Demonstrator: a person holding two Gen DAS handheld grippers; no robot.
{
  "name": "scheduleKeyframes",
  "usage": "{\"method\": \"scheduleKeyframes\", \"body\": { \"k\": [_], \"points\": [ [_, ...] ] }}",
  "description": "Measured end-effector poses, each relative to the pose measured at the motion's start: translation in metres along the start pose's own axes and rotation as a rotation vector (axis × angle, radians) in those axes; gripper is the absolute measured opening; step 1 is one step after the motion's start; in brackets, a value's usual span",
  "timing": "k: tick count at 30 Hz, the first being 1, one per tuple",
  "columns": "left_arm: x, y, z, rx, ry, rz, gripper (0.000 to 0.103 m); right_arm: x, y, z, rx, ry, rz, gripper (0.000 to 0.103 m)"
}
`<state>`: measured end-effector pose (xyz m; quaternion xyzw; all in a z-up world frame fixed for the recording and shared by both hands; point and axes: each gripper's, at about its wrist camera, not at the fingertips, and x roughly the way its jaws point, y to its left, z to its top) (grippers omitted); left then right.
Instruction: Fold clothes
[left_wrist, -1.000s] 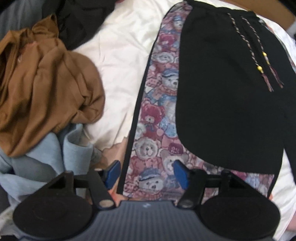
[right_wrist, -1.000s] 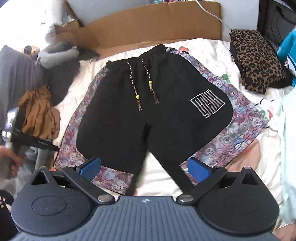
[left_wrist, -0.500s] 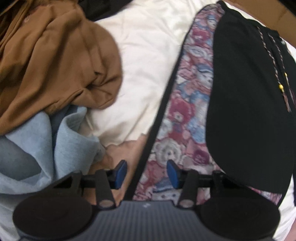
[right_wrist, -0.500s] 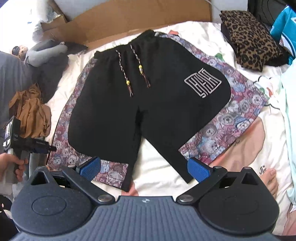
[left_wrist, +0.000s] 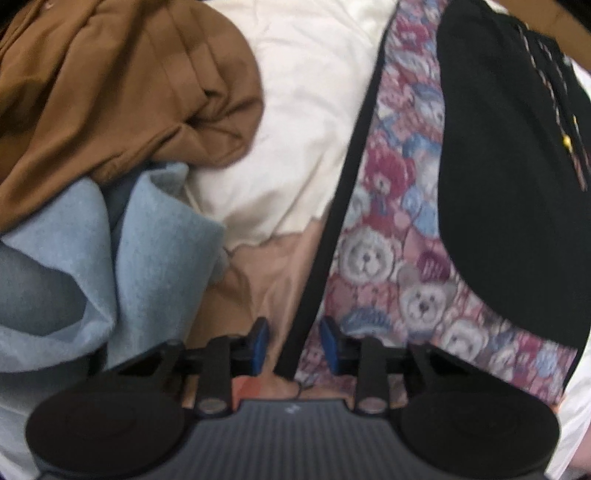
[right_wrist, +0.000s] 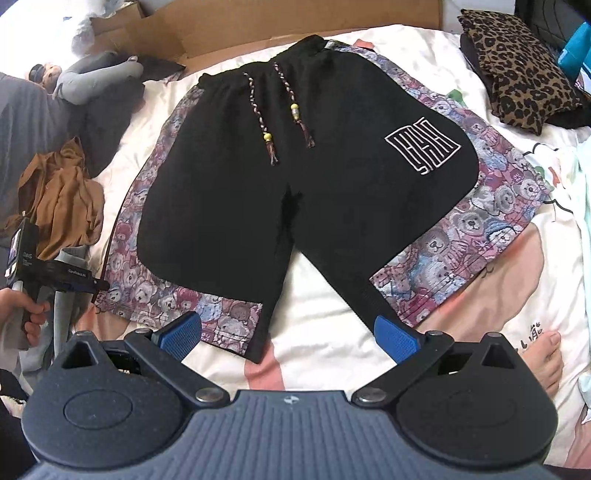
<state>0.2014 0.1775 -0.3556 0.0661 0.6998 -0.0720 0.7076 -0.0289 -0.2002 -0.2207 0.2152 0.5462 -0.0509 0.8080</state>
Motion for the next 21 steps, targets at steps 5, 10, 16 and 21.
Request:
{"method": "scheduleKeyframes", "body": {
  "k": [5,10,16,21],
  "points": [
    [0.001,0.003,0.003,-0.013,0.012,-0.007,0.026,0.002,-0.001,-0.002,0.001,0.013,-0.006,0.103],
    [-0.007,0.005,0.008,-0.020,0.027,-0.002,0.011,0.002,0.001,-0.002,0.000,0.016,0.005,0.103],
    [-0.028,0.000,0.015,-0.002,0.030,-0.021,0.006,0.002,0.008,-0.001,-0.017,0.013,0.024,0.103],
    [-0.052,-0.018,0.030,0.055,0.013,-0.022,0.006,0.003,0.015,0.001,-0.033,0.009,0.041,0.103]
  ]
}}
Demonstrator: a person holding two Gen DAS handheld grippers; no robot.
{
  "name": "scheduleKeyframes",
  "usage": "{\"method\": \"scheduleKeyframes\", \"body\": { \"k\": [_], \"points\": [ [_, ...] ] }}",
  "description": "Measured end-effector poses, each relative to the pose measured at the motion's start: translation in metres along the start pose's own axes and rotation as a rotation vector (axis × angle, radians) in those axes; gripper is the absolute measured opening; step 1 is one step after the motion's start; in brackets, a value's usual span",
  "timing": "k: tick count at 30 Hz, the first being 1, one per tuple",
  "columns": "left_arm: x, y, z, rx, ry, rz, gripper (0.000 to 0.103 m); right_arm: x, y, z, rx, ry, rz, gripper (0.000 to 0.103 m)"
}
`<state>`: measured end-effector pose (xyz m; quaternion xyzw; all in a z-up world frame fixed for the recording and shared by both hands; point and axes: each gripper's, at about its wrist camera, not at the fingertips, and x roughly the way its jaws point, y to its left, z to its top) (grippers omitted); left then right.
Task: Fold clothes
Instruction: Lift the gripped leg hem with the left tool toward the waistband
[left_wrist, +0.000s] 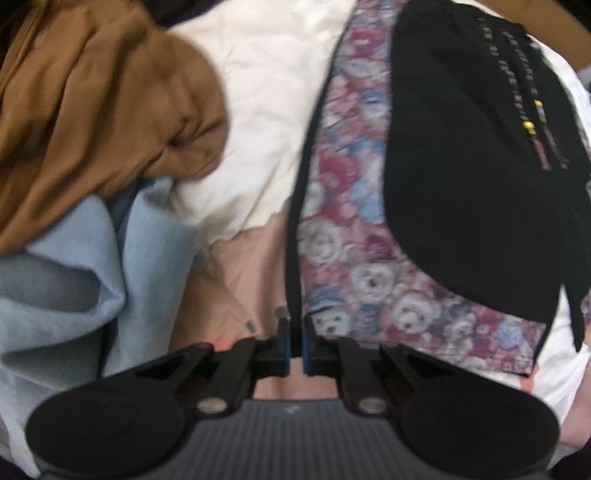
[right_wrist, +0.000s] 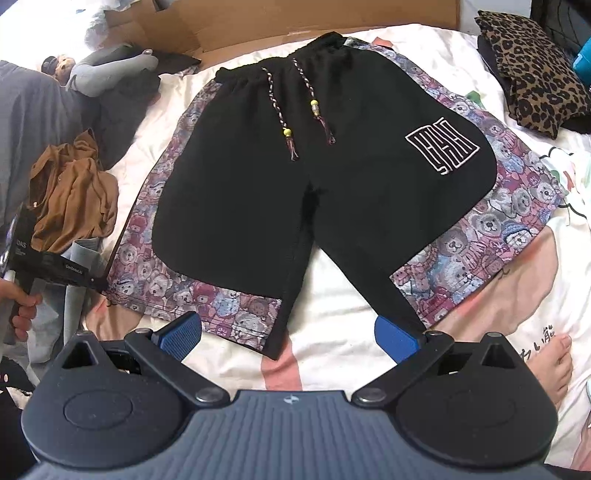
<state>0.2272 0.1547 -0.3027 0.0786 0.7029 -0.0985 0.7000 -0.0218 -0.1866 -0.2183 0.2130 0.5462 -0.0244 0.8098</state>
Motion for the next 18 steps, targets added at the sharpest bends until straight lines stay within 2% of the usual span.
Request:
{"method": "scheduleKeyframes", "body": {
  "k": [5,7,9,11,18],
  "points": [
    [-0.008,-0.015,-0.003,0.023,-0.016,-0.011,0.006,0.011,0.022,0.001,-0.059,-0.014,0.031,0.101],
    [-0.014,-0.016,-0.006,0.002,-0.018,-0.023,0.005,0.014,0.036,0.000,-0.115,-0.068,-0.002,0.096],
    [-0.019,-0.021,-0.008,-0.008,-0.028,-0.030,0.005,0.021,0.048,0.000,-0.164,-0.080,0.001,0.090],
    [-0.020,-0.030,-0.008,-0.006,-0.025,-0.036,0.005,0.027,0.053,0.000,-0.162,-0.076,0.036,0.084],
    [-0.060,-0.039,-0.004,-0.008,-0.051,-0.103,0.005,0.030,0.068,0.004,-0.106,-0.119,0.190,0.082]
  ]
}}
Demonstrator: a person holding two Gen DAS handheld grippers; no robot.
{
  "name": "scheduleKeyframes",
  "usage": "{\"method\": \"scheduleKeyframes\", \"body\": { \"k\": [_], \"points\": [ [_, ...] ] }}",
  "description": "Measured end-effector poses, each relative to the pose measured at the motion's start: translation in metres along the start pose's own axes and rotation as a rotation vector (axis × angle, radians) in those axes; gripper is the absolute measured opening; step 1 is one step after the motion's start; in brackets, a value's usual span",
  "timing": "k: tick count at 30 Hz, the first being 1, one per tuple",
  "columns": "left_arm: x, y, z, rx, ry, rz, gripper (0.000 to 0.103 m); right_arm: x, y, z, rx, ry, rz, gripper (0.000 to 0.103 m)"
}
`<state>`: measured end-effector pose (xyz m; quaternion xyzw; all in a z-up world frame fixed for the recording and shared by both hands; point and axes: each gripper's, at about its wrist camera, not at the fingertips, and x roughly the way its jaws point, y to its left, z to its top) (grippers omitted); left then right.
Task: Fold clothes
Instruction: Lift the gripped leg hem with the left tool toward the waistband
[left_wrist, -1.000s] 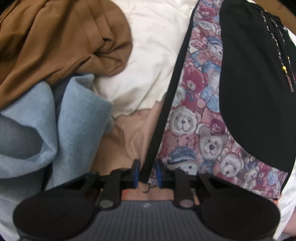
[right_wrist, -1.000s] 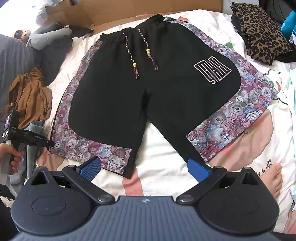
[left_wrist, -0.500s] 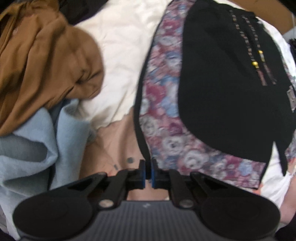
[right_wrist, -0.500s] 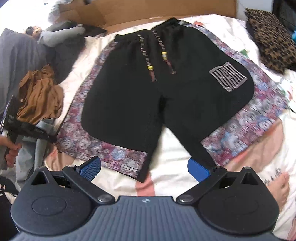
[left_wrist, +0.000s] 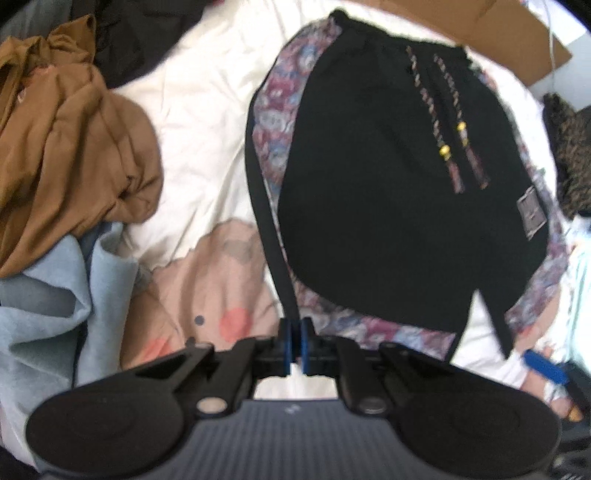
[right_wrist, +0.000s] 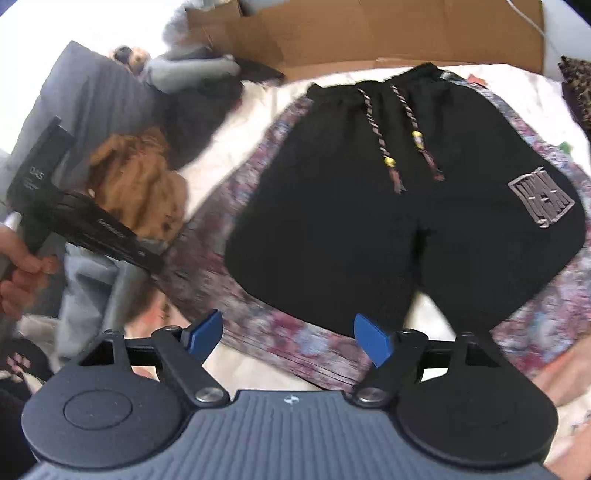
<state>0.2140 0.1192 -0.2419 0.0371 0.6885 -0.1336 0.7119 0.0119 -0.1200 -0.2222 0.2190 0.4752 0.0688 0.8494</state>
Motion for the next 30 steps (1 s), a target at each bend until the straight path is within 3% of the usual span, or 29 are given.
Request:
{"method": "scheduleKeyframes", "body": {
  "k": [5,12,17,23,25,30],
  "points": [
    [-0.017,-0.011,0.009,-0.006,-0.012,-0.085,0.005,0.004,0.031,0.010,-0.040,-0.068,0.058,0.080],
    [-0.020,-0.017,0.014,-0.057,-0.038,-0.221,0.005,0.028,0.067,0.019,-0.103,-0.082,0.059,0.054],
    [-0.019,-0.020,0.014,-0.078,-0.018,-0.289,0.005,0.046,0.087,0.021,-0.152,-0.112,0.030,0.052],
    [-0.014,-0.021,0.014,-0.112,0.009,-0.361,0.005,0.068,0.101,0.024,-0.239,-0.149,-0.063,0.050],
    [-0.014,-0.022,0.014,-0.111,0.017,-0.377,0.005,0.075,0.102,0.027,-0.248,-0.146,-0.071,0.040],
    [-0.020,-0.023,0.017,-0.125,0.020,-0.424,0.006,0.088,0.100,0.032,-0.255,-0.141,-0.084,0.004]
  ]
}}
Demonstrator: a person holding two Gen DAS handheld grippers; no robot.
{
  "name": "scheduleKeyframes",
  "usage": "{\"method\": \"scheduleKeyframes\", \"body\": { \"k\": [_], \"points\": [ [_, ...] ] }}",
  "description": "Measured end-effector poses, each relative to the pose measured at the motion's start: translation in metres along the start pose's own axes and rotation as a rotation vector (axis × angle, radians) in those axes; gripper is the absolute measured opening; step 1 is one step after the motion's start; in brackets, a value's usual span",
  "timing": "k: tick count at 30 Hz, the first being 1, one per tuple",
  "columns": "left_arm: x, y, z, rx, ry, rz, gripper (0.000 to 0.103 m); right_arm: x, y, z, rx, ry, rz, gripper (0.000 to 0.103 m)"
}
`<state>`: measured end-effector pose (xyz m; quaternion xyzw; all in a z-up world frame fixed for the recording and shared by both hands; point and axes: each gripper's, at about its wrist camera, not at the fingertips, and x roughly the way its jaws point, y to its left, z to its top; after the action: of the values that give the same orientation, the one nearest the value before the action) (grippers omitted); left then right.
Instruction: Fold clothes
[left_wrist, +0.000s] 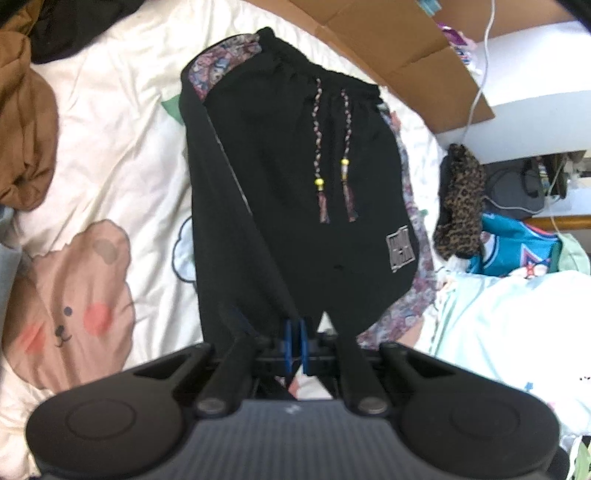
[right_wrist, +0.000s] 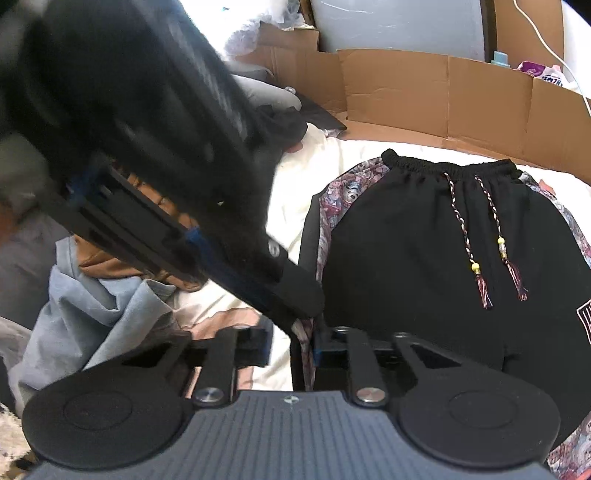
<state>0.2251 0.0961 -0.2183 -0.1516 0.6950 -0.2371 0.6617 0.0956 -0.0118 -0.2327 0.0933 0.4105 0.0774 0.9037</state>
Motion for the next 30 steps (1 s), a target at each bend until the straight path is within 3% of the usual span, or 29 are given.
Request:
{"method": "scheduleKeyframes", "body": {
  "k": [4,6,8,11,21,30],
  "points": [
    [-0.012,-0.006,0.009,0.007,-0.003,-0.056,0.011,-0.003,-0.008,0.005,0.028,-0.003,0.027,0.002],
    [-0.026,-0.014,0.016,0.035,-0.060,-0.062,0.024,-0.011,-0.018,0.010,0.060,-0.005,0.042,0.002],
    [-0.035,-0.021,0.021,0.049,-0.109,-0.052,0.045,-0.021,-0.028,0.015,0.083,-0.017,0.044,0.002],
    [-0.035,-0.029,0.027,0.055,-0.137,-0.010,0.046,-0.035,-0.048,0.023,0.111,-0.037,0.040,0.002],
    [0.018,-0.059,0.032,0.040,-0.101,0.148,0.046,-0.077,-0.126,0.040,0.212,-0.050,-0.003,0.002],
    [0.070,-0.080,0.013,0.082,-0.042,0.219,0.050,-0.110,-0.182,0.047,0.250,-0.064,-0.070,0.002]
  ]
}}
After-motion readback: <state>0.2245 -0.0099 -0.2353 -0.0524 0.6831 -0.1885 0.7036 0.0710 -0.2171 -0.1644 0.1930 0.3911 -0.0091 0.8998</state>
